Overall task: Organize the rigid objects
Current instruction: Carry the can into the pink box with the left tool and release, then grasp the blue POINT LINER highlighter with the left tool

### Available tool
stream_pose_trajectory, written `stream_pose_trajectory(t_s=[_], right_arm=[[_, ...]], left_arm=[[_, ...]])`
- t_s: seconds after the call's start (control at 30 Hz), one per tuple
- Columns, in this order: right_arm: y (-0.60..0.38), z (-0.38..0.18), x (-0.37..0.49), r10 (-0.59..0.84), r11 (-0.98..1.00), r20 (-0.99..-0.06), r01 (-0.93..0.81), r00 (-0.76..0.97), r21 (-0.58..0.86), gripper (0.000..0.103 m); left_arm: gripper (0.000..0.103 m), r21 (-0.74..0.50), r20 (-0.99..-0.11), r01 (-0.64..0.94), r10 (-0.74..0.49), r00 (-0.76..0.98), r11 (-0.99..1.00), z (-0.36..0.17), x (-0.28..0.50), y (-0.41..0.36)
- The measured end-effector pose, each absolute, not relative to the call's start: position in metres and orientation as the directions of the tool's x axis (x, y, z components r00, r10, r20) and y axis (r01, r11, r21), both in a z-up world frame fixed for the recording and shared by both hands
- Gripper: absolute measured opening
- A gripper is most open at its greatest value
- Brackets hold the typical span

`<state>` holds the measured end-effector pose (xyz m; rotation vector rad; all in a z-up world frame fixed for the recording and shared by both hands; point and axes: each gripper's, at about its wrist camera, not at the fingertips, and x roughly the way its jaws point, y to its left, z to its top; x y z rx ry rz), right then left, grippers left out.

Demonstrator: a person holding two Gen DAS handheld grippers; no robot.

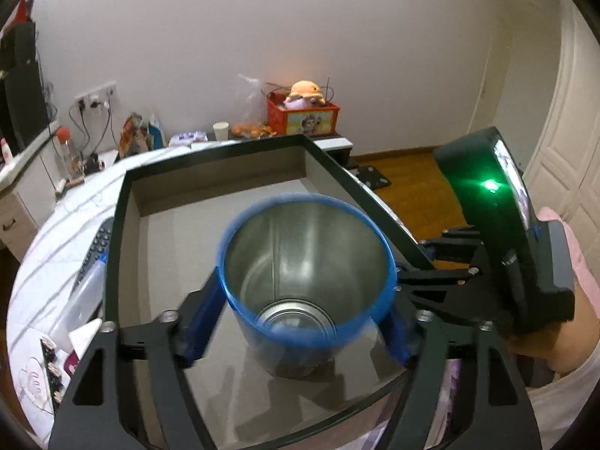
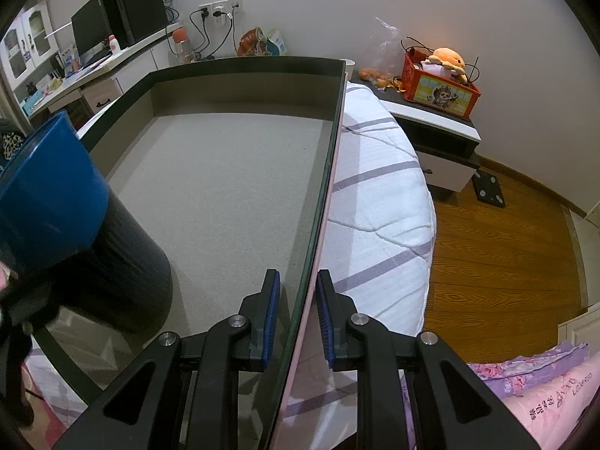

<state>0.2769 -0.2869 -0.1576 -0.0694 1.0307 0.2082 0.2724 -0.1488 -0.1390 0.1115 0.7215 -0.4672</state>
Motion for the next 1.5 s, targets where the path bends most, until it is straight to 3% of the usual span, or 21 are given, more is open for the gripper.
stream_pose_trajectory(t_s=[0.03,0.13,0.3,0.53,0.87,1.03,1.43,1.5], right_arm=[[-0.287,-0.158,0.277,0.14,0.978,-0.857,-0.203,0.495,0.043,0.02],[-0.285,-0.157,0.277,0.134,0.979,-0.86,-0.202,0.492,0.037,0.02],[-0.282,-0.157,0.278,0.127,0.979,-0.863,-0.203,0.489,0.029,0.02],[-0.28,-0.158,0.277,0.118,0.977,-0.864,-0.212,0.49,0.013,0.02],[-0.278,-0.158,0.273,0.119,0.972,-0.857,-0.236,0.501,-0.003,0.021],[-0.28,-0.158,0.271,0.132,0.97,-0.852,-0.243,0.506,0.006,0.021],[-0.277,-0.157,0.271,0.118,0.971,-0.855,-0.237,0.505,-0.006,0.022],[-0.277,-0.157,0.271,0.117,0.972,-0.855,-0.236,0.505,-0.006,0.022]], left_arm=[[0.095,-0.047,-0.651,0.447,-0.367,0.664,0.893,-0.137,0.269,-0.149],[0.1,-0.038,-0.604,0.46,-0.387,0.697,0.887,-0.127,0.255,-0.142],[0.102,-0.036,-0.547,0.448,-0.393,0.739,0.893,-0.109,0.232,-0.113],[0.103,-0.133,-0.441,0.338,-0.361,0.822,0.932,-0.082,0.201,-0.018],[0.103,-0.048,-0.537,-0.062,0.026,0.843,0.997,-0.113,0.202,0.087],[0.103,-0.046,-0.611,-0.058,0.018,0.792,0.997,-0.139,0.208,0.086],[0.103,0.11,-0.665,0.006,0.069,0.744,0.994,-0.164,0.227,0.047],[0.103,0.087,-0.692,0.009,0.054,0.72,0.996,-0.171,0.228,0.045]])
